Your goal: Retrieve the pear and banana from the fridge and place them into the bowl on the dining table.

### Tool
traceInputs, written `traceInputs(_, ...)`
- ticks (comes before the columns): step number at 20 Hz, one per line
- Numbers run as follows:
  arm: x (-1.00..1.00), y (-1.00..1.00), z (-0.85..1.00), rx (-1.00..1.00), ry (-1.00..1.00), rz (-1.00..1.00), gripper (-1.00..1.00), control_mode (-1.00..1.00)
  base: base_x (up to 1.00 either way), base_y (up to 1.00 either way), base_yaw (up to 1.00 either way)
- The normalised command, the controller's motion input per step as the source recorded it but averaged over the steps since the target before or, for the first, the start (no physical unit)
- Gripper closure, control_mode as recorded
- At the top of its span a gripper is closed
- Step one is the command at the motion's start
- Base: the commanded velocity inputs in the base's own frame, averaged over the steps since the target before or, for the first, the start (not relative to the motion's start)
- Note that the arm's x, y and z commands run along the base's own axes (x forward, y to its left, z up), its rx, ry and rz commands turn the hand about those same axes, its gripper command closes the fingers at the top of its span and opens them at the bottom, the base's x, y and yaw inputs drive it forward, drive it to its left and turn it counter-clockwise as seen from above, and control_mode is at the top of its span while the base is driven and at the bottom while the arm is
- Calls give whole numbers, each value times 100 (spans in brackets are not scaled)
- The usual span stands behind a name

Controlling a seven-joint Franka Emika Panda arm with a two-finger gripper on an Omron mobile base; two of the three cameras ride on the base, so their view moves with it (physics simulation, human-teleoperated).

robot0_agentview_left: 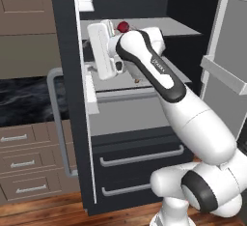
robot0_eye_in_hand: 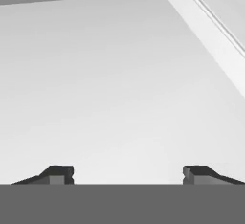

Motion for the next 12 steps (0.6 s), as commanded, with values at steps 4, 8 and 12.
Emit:
traceInputs(4, -58, -69, 46, -5, -13, -12, -100, -100, 0, 0, 0)
traceInputs(8, -52, -100, -6, -7, -7, -2, -100, -100, 0, 0, 0)
traceInputs(12, -28, -100, -39, -9, 0, 0, -100, -100, 0, 0, 0)
